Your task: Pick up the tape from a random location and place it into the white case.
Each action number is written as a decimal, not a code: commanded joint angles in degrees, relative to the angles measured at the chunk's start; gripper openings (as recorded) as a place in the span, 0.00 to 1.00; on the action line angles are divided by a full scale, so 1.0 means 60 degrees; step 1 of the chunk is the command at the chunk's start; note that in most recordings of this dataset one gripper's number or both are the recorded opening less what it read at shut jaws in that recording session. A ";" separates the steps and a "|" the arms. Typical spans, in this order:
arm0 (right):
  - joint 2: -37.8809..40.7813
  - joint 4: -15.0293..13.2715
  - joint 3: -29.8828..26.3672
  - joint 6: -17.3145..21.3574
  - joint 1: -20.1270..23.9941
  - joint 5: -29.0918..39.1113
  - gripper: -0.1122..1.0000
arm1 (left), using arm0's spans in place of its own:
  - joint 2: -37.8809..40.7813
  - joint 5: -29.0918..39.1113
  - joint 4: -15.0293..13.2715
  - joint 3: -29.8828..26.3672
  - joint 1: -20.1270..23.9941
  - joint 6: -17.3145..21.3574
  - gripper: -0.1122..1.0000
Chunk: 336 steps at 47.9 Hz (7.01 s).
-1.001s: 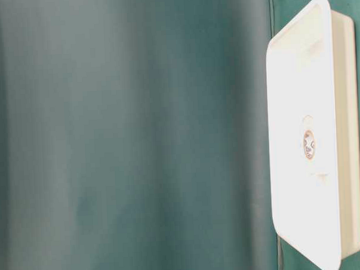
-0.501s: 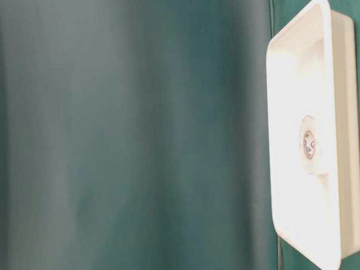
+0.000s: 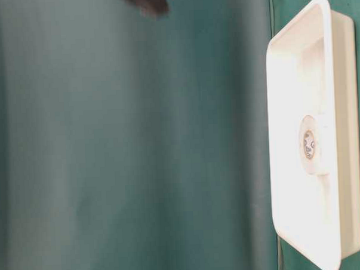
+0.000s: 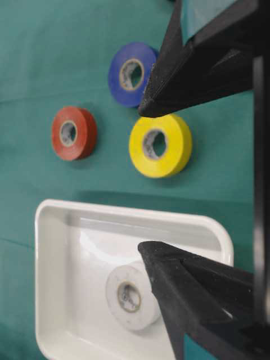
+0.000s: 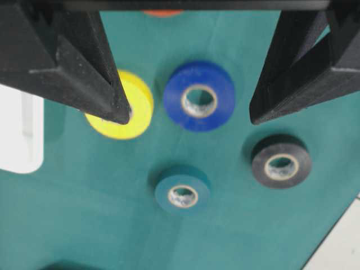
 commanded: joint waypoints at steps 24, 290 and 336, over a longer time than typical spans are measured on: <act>0.2974 -0.0015 -0.3164 -0.0015 0.0029 -0.0059 0.92 | 0.0088 -0.0308 -0.0029 -0.0117 0.0015 -0.0029 0.92; 0.7515 -0.0161 -0.6665 0.1494 0.0527 0.6108 0.38 | 0.0498 -0.0234 -0.0029 -0.0103 0.0161 -0.0029 0.92; 0.4790 -0.0396 -0.8276 0.1494 0.0498 1.0503 0.38 | 0.0498 -0.0234 -0.0029 -0.0117 0.0161 -0.0044 0.92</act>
